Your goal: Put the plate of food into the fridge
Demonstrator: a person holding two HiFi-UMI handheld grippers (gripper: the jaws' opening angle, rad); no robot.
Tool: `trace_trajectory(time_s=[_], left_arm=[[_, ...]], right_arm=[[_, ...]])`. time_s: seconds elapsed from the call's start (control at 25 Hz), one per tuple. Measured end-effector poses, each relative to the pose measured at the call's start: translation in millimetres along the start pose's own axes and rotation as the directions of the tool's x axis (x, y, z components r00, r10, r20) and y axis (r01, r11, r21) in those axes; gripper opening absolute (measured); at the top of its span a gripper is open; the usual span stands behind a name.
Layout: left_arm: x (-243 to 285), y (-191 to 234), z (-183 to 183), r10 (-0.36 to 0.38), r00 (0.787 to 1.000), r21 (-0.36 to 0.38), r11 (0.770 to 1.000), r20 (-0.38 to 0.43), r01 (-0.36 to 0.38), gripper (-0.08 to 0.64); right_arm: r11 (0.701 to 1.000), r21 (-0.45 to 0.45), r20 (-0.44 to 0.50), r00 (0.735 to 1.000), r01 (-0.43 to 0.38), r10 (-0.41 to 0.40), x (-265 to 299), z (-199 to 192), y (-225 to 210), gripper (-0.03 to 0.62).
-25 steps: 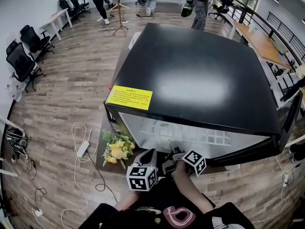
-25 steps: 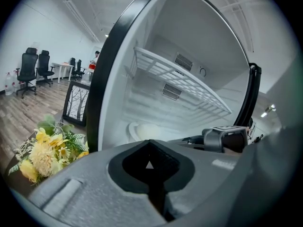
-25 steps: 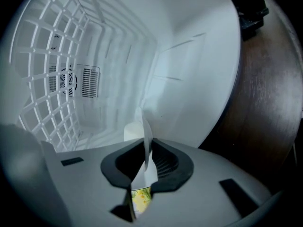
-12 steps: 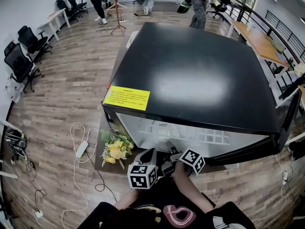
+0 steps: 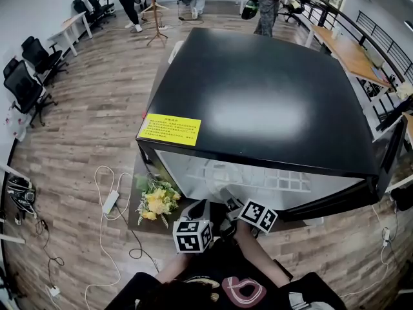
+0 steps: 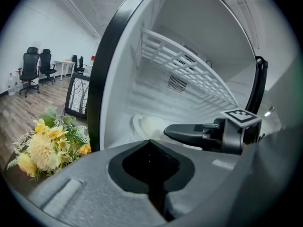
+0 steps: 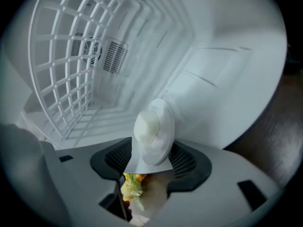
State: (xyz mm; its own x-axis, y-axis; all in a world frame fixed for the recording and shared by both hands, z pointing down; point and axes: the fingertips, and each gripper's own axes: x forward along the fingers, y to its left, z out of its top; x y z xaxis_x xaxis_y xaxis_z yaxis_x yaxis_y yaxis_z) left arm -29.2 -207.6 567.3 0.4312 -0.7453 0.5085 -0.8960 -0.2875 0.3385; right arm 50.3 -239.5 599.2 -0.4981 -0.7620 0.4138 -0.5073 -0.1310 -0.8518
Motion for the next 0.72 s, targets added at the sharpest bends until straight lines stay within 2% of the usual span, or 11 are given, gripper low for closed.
trace_trajectory(time_s=[0.08,0.32,0.52,0.64,0.72], left_arm=[[-0.7,0.7,-0.8,0.005,1.000,0.008,1.000,-0.002,-0.005,0.008],[-4.7,3.1,-2.3,0.015,1.000,0.020,1.000,-0.005,-0.015,0.008],[-6.7,4.4,-4.2,0.023,1.000,0.017,1.000,-0.005,-0.023,0.008],[-7.4,3.7,-5.3,0.023,1.000,0.014,1.000,-0.004,-0.023,0.008],[-7.6,3.3,-5.4,0.022,1.000,0.012,1.000,-0.005,-0.022,0.008]], right_arm=[[0.996,-0.087,-0.009,1.000,0.015,-0.016,-0.6,-0.6,0.0,0.239],[0.971,-0.236,-0.032,0.999,0.024,-0.033,-1.3,-1.8,2.3,0.264],[0.911,-0.409,-0.034,0.996,0.056,-0.076,-1.5,-3.7,1.3,0.279],[0.888,-0.457,-0.041,0.996,0.057,-0.085,-1.5,-5.3,1.6,0.281],[0.857,-0.512,-0.056,0.993,0.061,-0.105,-1.0,-8.6,1.1,0.285]])
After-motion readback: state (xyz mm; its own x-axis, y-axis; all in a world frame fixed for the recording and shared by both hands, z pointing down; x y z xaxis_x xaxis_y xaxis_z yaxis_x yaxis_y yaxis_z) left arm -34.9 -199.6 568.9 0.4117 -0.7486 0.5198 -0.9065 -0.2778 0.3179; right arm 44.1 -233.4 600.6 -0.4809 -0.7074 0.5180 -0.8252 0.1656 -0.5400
